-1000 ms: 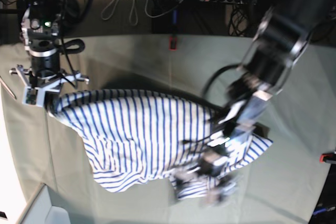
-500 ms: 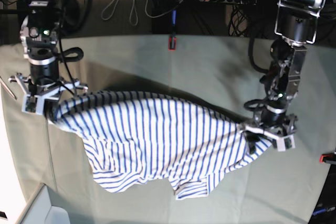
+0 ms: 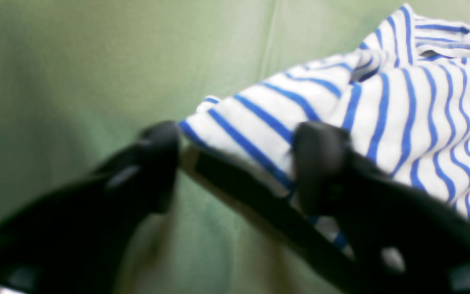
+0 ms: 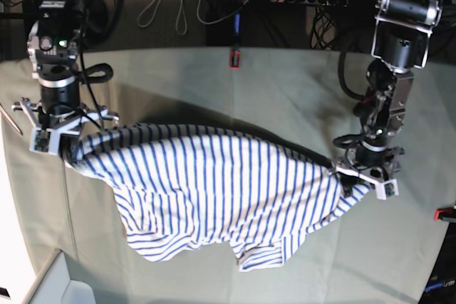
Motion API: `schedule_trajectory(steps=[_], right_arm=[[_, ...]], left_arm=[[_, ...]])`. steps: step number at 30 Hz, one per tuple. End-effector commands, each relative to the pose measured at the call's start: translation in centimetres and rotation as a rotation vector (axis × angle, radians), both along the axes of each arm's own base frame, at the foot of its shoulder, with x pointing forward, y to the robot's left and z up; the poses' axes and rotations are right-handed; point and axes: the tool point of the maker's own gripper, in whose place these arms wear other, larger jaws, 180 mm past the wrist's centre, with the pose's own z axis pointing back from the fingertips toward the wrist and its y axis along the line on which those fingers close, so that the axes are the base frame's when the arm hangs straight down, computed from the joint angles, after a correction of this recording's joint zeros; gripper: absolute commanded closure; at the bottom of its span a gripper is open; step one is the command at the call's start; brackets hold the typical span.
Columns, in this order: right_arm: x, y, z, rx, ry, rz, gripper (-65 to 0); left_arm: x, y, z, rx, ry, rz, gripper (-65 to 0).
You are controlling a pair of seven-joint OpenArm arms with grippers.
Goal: Layout the t-shirt on the table in an organized manner, then fold the t-shirt properly
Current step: 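Lift the shirt with both grippers and pull the grippers apart, then swing the lifted shirt with both grippers and lay it flat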
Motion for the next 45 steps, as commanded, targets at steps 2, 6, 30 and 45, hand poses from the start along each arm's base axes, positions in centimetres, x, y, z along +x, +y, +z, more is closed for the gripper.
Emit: schedule_trajectory(steps=[2, 6, 30, 45], right_arm=[[0.5, 0.0, 1.4, -0.015, -0.052, 0.006, 0.0], [0.4, 0.0, 1.3, -0.014, -0.050, 0.007, 0.0], [0.4, -0.1, 1.3, -0.014, -0.050, 0.004, 0.0], [0.9, -0.2, 1.9, -0.016, -0.067, 0.002, 0.0]], left_arm=[[2.0, -0.5, 2.6, 0.018, -0.078, -0.025, -25.6], [2.0, -1.2, 2.4, 0.025, -0.073, -0.050, -1.2], [0.3, 2.5, 15.0, 0.048, -0.399, -0.015, -0.2], [0.3, 4.7, 30.7, 0.056, -0.692, 0.031, -0.2]])
